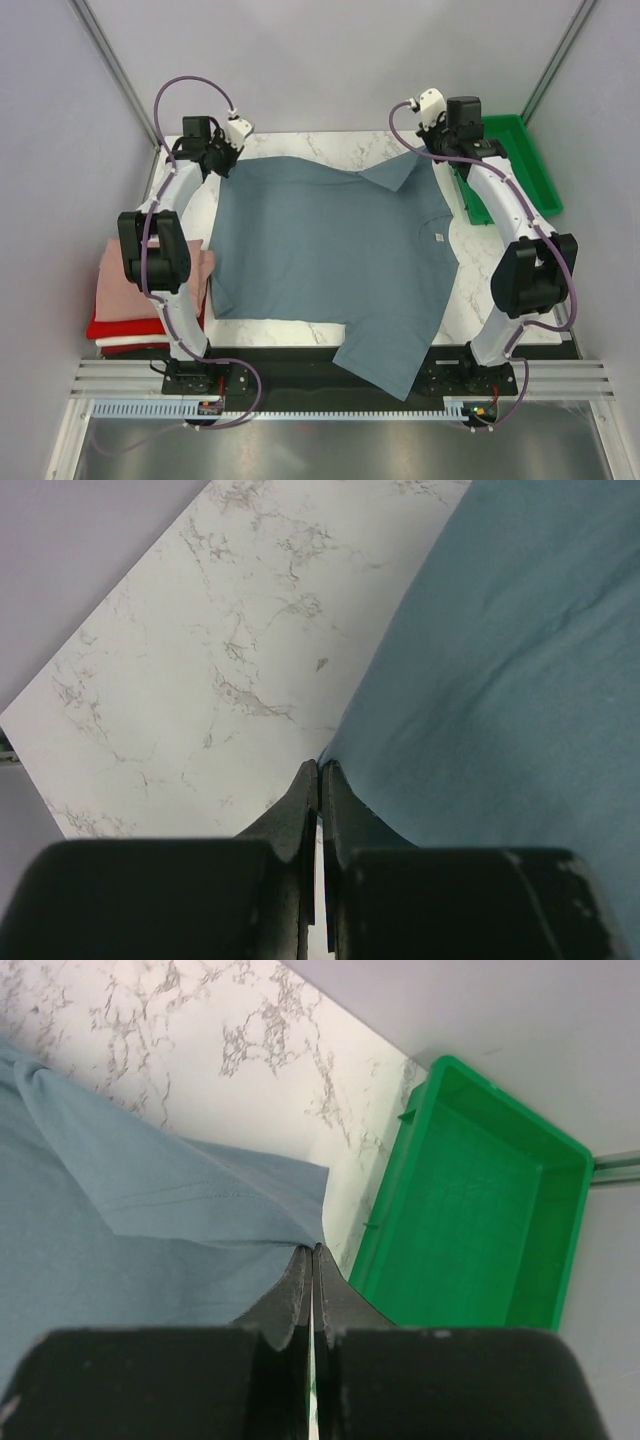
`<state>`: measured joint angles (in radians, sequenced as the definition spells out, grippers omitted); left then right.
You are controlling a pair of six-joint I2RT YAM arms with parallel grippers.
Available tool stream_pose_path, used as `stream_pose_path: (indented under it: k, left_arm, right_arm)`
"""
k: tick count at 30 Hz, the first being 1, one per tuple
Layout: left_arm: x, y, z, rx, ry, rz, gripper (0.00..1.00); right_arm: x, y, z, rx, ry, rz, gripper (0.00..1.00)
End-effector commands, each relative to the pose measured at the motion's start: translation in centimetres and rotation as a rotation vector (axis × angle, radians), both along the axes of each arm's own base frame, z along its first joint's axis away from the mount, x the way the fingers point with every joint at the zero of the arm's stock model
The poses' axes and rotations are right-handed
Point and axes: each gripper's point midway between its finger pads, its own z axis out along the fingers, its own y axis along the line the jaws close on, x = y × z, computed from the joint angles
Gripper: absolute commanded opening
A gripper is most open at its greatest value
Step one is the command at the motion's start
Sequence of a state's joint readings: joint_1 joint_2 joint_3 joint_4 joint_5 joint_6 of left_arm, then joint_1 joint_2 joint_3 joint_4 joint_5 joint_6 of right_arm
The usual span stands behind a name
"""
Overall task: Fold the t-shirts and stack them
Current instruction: Fold the tshirt
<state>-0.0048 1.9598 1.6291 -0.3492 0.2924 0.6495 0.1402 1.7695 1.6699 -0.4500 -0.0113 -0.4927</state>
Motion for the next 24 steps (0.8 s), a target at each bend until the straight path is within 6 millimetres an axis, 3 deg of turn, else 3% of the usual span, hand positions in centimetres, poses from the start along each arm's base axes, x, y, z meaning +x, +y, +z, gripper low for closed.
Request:
stream_pose_path:
  k: [1, 2, 3, 12, 24]
  left_arm:
    - [-1.0, -0.5, 4.3, 0.006, -0.084, -0.063, 0.02]
    - [-1.4, -0.5, 4.2, 0.008, -0.079, -0.065, 0.02]
    - [-1.4, 1.0, 4.1, 0.014, -0.075, -0.036, 0.02]
    - [-3.5, 3.1, 3.4, 0.042, -0.052, -0.014, 0.02]
    - [-6.3, 2.8, 0.6, 0.042, 0.035, -0.054, 0.02]
  right_arm:
    - [-2.0, 0.3, 0.9, 0.044, 0.007, 0.000, 0.00]
    - [-2.3, 0.2, 0.9, 0.049, 0.009, -0.005, 0.00]
    - [-2.6, 0.2, 0.9, 0.049, 0.014, -0.004, 0.00]
    - [-6.2, 0.3, 2.5, 0.074, 0.054, 0.013, 0.00]
    - [-9.8, 0.2, 2.6, 0.080, 0.127, 0.029, 0.00]
